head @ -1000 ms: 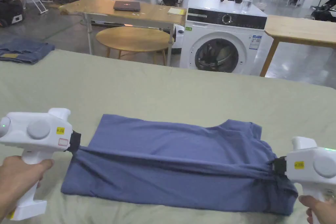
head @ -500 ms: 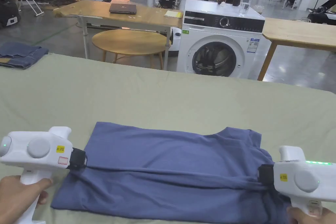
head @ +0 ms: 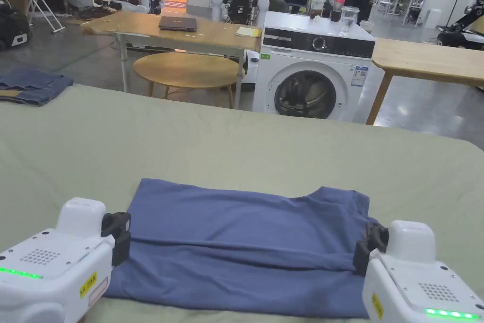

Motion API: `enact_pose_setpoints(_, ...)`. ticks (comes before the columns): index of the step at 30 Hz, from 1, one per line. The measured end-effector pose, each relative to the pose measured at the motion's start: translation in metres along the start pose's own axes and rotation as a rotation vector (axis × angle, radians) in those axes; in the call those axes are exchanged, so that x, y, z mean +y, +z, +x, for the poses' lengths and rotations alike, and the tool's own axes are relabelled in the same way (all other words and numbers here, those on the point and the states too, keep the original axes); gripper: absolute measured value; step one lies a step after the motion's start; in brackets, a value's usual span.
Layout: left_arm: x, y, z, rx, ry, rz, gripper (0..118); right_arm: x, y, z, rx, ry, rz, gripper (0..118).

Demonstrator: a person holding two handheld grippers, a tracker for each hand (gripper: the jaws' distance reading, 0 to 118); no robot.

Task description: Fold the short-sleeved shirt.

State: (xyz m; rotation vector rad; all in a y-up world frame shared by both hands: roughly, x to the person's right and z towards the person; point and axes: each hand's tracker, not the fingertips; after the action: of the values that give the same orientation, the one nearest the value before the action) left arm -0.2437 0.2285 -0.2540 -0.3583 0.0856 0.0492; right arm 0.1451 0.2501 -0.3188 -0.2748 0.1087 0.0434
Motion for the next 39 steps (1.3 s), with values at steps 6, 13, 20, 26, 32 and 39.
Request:
enact_pose_setpoints(6, -0.003, 0.024, -0.004, 0.058, 0.006, -0.034, 0, -0.010, 0.023, -0.015, 0.022, 0.002, 0.036, 0)
enact_pose_setpoints(13, -0.003, -0.010, -0.057, 0.101, 0.089, -0.348, 0, -0.018, 0.023, -0.008, 0.007, 0.003, -0.006, 0)
enact_pose_setpoints(20, -0.009, -0.072, -0.103, -0.034, 0.339, -0.583, 23, -0.030, 0.016, 0.005, 0.013, 0.013, -0.097, 0)
enact_pose_setpoints(26, -0.025, -0.108, -0.079, -0.002, 0.277, -0.756, 57, -0.038, 0.012, 0.015, 0.004, 0.013, -0.143, 0)
enact_pose_setpoints(32, -0.037, -0.113, -0.061, 0.086, 0.122, -0.734, 43, -0.040, 0.013, 0.026, -0.017, 0.018, -0.169, 0)
enact_pose_setpoints(39, -0.036, -0.103, -0.062, 0.027, 0.100, -0.712, 2, -0.039, 0.002, 0.048, -0.033, 0.007, -0.223, 0)
